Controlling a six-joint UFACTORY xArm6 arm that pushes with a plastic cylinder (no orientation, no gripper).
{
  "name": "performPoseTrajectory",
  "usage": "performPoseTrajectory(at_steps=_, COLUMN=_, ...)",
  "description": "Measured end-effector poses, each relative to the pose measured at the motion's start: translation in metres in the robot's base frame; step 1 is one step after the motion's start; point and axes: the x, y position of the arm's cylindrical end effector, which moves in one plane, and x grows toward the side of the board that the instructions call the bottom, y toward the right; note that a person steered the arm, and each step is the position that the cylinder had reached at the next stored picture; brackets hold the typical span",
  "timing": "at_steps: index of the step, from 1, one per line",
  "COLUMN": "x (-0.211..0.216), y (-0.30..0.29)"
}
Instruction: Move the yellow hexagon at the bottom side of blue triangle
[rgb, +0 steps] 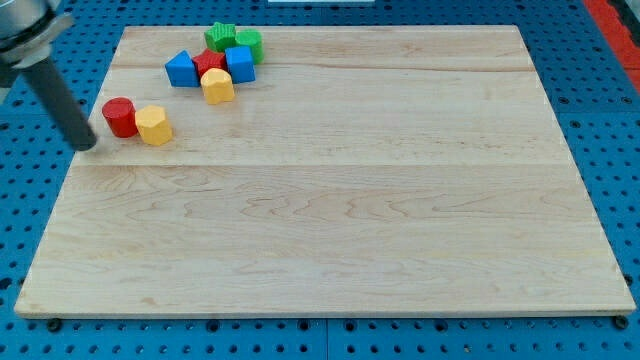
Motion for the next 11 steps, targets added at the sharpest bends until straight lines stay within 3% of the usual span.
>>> performPoseTrajectory(at_steps=1, x=-0.021, y=0.064)
performPoseTrajectory(at_steps=2, x=-0.032, y=0.074)
performPoseTrajectory(at_steps=4, x=0.005, y=0.089)
performPoseTrajectory(at_steps=5, x=-0.003, y=0.156)
performPoseTrajectory(at_steps=8, x=-0.028, y=0.092)
performPoseTrajectory(at_steps=11, x=-0.036, y=0.09)
